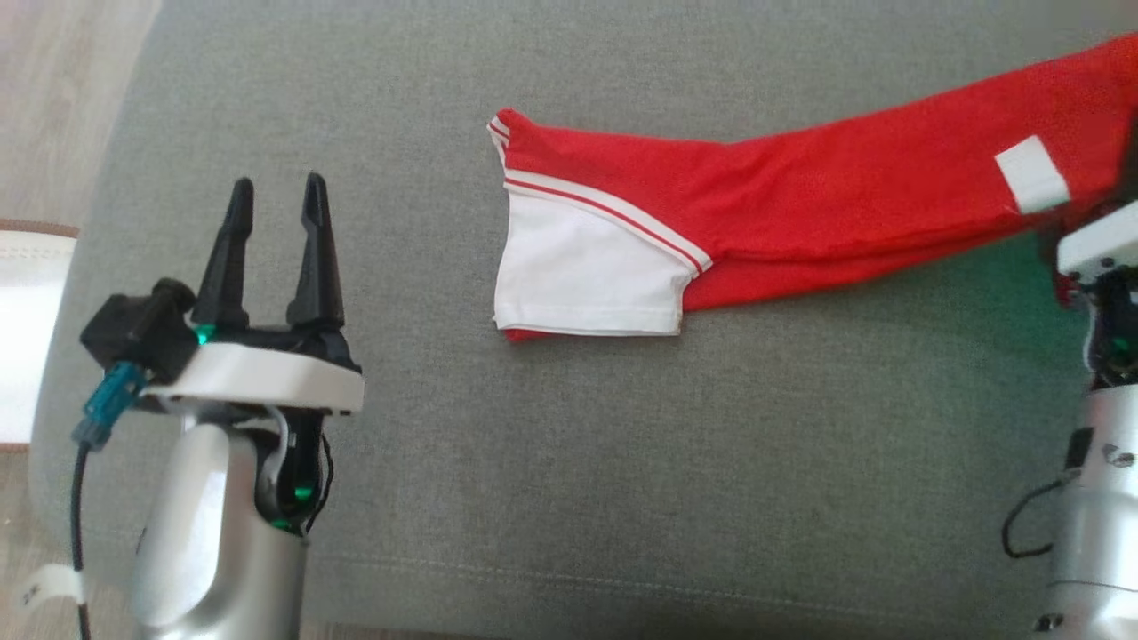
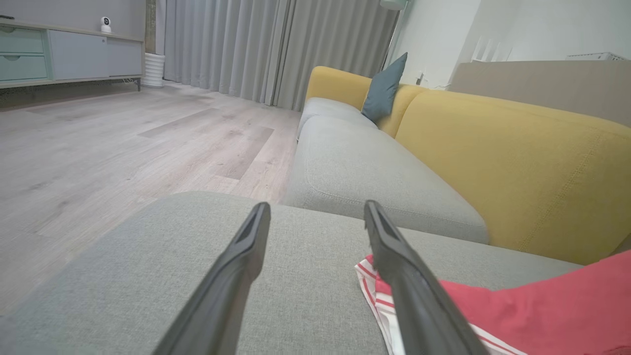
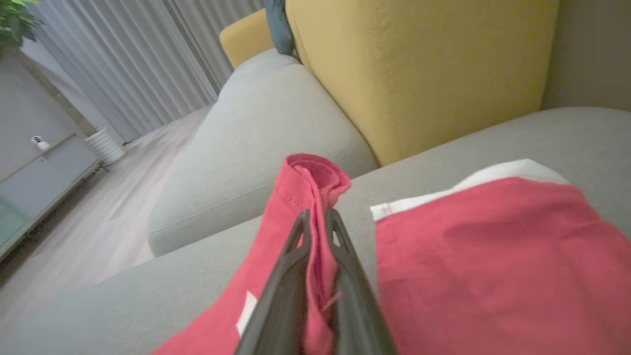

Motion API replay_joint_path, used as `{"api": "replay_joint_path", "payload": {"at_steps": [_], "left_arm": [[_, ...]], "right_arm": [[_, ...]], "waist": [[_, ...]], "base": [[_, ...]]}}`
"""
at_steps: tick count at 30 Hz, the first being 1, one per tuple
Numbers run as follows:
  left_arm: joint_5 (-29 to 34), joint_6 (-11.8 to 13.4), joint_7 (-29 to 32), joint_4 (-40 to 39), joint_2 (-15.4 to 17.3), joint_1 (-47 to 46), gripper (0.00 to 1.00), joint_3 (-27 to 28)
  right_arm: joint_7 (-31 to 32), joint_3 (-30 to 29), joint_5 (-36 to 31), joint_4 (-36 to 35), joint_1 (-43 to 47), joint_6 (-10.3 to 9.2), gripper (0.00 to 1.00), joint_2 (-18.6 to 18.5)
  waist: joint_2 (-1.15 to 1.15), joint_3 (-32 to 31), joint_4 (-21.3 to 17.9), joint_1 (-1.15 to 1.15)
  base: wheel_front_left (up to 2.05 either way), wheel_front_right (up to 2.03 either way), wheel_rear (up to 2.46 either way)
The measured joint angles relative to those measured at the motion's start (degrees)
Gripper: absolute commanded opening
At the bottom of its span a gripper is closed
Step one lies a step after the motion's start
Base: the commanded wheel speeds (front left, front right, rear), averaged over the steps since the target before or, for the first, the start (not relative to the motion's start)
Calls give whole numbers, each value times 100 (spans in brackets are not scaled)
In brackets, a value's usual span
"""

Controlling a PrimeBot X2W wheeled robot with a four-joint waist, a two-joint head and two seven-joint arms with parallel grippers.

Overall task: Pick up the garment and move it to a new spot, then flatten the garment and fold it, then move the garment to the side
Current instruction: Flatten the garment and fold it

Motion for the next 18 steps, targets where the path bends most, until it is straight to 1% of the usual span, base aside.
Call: {"api": "replay_joint_path", "payload": {"at_steps": [3, 8, 15, 16, 18], "left_arm": [[-38, 36, 0, 2, -1, 73, 100, -59], [-58, 56, 0, 2, 0, 179, 100, -88], [-115, 145, 0, 3, 2, 402, 100, -189], [-115, 145, 0, 3, 2, 402, 100, -189], [-120, 155, 1, 3, 3, 428, 100, -234]], "right_arm": [[71, 439, 356, -156, 124, 0, 0, 4], [81, 1376, 1132, -250, 357, 0, 0, 8], [-246, 2782, 2100, -187, 516, 0, 0, 3], [-246, 2782, 2100, -187, 516, 0, 0, 3], [-408, 3093, 2305, -33, 536, 0, 0, 1]], "waist": [[0, -116, 47, 0], [0, -329, 149, 0], [0, -565, 400, 0], [0, -565, 400, 0], [0, -594, 489, 0]], "base": [[0, 0, 0], [0, 0, 0], [0, 0, 0], [0, 0, 0], [0, 0, 0]]}}
